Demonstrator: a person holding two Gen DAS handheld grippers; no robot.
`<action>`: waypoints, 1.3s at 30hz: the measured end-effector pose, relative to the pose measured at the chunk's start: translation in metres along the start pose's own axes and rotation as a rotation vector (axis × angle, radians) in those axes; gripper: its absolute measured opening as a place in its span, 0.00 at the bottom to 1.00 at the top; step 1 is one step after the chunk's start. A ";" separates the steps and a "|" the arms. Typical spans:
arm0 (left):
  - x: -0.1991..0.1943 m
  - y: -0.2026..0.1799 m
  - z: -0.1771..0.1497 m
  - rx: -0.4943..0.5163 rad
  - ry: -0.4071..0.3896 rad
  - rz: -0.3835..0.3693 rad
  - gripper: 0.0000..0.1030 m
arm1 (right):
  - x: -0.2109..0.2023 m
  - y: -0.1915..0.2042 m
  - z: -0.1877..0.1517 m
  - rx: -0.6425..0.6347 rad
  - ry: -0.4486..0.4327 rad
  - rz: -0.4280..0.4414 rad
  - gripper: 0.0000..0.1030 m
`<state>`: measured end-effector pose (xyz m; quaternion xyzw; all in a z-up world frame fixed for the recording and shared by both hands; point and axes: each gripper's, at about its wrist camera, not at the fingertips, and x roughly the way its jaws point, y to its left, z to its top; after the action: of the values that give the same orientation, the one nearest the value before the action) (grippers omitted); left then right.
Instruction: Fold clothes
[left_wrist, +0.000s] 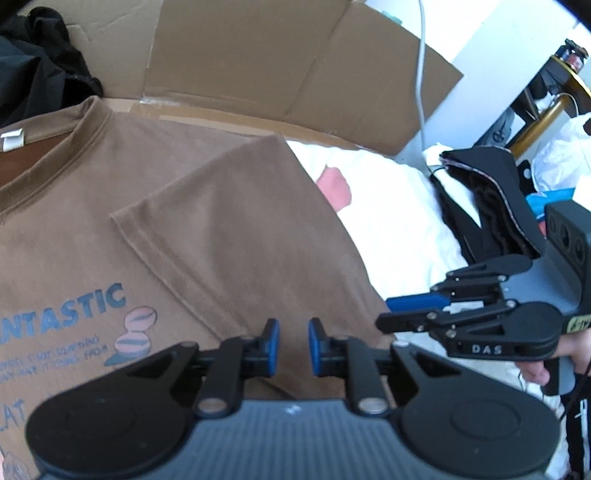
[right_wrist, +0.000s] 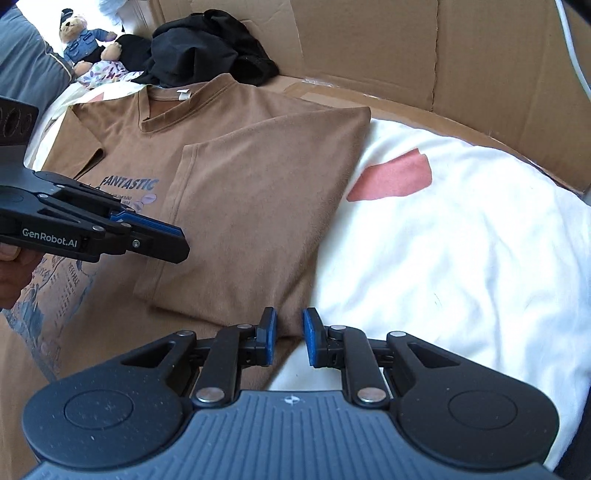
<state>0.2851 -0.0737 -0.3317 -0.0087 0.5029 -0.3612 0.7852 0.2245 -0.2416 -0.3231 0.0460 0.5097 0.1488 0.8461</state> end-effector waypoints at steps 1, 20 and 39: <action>0.000 0.001 0.000 0.000 0.001 -0.001 0.17 | 0.000 0.000 0.000 0.001 0.005 0.001 0.17; 0.012 -0.014 -0.009 0.061 0.079 -0.035 0.17 | 0.011 0.000 0.011 0.048 0.002 -0.022 0.16; -0.138 -0.017 -0.032 -0.078 0.004 0.114 0.18 | -0.092 0.014 0.010 0.065 -0.079 0.072 0.37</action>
<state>0.2180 0.0050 -0.2331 -0.0098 0.5179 -0.2963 0.8024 0.1898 -0.2546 -0.2373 0.0978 0.4787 0.1607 0.8576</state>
